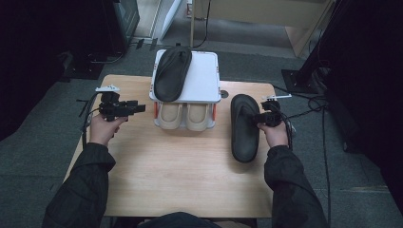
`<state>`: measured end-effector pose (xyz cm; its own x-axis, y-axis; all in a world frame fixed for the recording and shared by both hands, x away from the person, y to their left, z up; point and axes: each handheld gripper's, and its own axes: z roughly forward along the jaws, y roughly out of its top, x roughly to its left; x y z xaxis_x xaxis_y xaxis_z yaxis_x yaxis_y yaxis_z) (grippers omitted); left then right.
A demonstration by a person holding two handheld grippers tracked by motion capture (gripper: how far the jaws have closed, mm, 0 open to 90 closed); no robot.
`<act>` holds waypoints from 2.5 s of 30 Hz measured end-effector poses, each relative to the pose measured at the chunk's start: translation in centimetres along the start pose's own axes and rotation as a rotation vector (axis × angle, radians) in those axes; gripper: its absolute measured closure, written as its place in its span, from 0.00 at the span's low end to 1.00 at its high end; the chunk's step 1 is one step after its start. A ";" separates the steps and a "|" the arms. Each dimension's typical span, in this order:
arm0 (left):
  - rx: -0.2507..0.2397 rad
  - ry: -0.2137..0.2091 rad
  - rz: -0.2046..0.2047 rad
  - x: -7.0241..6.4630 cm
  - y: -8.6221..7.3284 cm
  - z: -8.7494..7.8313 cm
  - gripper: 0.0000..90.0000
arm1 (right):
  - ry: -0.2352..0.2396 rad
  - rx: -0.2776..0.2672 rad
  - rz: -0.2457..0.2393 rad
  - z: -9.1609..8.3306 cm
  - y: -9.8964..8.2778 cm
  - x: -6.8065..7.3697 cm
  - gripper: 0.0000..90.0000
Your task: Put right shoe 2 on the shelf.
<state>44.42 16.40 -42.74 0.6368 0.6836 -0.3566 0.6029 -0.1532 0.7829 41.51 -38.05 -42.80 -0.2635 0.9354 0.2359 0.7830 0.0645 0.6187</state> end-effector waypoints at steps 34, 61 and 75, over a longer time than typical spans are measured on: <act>0.020 -0.032 0.003 0.1 -0.6 -0.1 0.45 | 0.012 -0.080 -0.078 -6.5 14.4 5.4 0.76; 0.039 -0.055 0.044 -1.0 -2.2 -0.7 0.45 | 0.054 -0.019 -0.080 3.0 19.9 11.8 0.76; 0.040 -0.067 0.042 -1.1 -2.2 -0.5 0.45 | 0.099 -0.049 -0.150 3.3 19.2 12.1 0.56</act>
<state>42.13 16.40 -43.84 0.6915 0.6272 -0.3584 0.5933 -0.2101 0.7771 55.20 -24.33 -30.48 -0.4316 0.8775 0.2091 0.7029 0.1818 0.6877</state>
